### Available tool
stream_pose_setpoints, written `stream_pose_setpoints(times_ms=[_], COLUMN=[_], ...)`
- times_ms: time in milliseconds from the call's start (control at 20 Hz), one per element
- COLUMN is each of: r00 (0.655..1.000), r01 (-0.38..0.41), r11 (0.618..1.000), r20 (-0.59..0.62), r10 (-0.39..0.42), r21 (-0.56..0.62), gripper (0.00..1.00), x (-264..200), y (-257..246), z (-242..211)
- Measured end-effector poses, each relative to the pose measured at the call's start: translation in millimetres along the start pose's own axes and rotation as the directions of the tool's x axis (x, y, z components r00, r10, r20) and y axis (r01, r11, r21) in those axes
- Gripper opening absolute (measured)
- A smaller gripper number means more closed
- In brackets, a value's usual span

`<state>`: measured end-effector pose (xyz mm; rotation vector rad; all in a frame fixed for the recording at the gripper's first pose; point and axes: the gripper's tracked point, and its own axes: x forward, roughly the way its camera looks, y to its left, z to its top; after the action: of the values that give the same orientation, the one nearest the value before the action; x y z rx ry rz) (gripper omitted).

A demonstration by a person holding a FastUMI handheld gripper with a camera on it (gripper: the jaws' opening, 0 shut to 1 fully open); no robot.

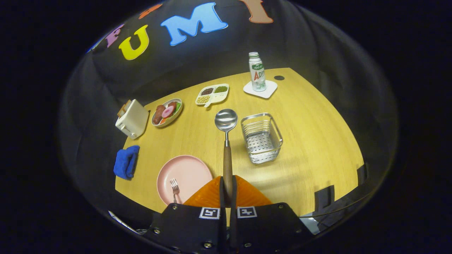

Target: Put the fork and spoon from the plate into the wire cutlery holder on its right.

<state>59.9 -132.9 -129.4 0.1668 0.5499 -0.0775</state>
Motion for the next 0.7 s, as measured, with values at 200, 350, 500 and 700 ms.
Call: stream_pose_setpoints(times_ms=[200,350,500,700], r00=[0.997,0.99,0.98,0.957], r01=[0.058,0.076,0.085,0.09], r11=[0.998,0.997,0.996,0.995], r20=[-0.055,-0.117,-0.178,-0.273], r10=[-0.058,-0.076,-0.088,-0.098], r21=[0.0,-0.003,-0.021,-0.042], gripper=[0.03,0.04,0.04,0.04], x=[-2.8,-1.4,-1.0,4.7], y=[-33.0,-44.2,-48.5,-48.7], z=[5.3,-0.3,-5.8,-12.5])
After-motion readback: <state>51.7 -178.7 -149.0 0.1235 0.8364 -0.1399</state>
